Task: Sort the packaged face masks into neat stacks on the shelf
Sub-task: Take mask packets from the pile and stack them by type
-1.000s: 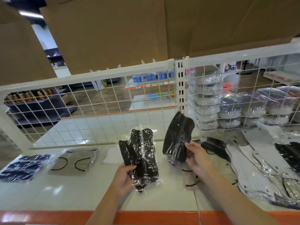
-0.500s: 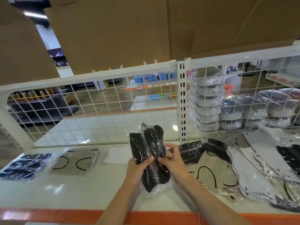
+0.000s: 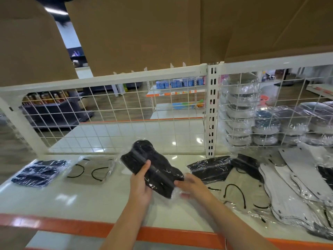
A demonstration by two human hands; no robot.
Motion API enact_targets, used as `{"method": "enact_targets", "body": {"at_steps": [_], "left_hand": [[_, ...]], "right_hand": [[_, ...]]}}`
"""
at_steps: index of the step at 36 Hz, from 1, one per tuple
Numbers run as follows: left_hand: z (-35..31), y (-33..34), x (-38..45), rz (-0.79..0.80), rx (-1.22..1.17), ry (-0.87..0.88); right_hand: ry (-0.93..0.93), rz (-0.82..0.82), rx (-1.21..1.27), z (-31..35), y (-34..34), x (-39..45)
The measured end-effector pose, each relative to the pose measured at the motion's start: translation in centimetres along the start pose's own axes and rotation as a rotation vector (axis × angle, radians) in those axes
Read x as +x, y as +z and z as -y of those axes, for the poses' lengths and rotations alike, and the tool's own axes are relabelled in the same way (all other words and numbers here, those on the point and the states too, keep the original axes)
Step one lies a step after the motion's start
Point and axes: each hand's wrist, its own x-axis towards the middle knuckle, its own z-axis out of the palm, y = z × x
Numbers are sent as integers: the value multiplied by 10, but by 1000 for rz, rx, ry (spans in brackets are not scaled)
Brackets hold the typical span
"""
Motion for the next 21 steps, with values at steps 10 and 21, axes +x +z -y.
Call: {"method": "enact_targets", "body": {"at_steps": [10,21], "left_hand": [[-18,-54,12,-7,292,268],[-1,-91,17,7,757,202]], "right_hand": [[-185,-100,-346,16,-6,9],[-34,-201,-231,-6,-5,11]]}}
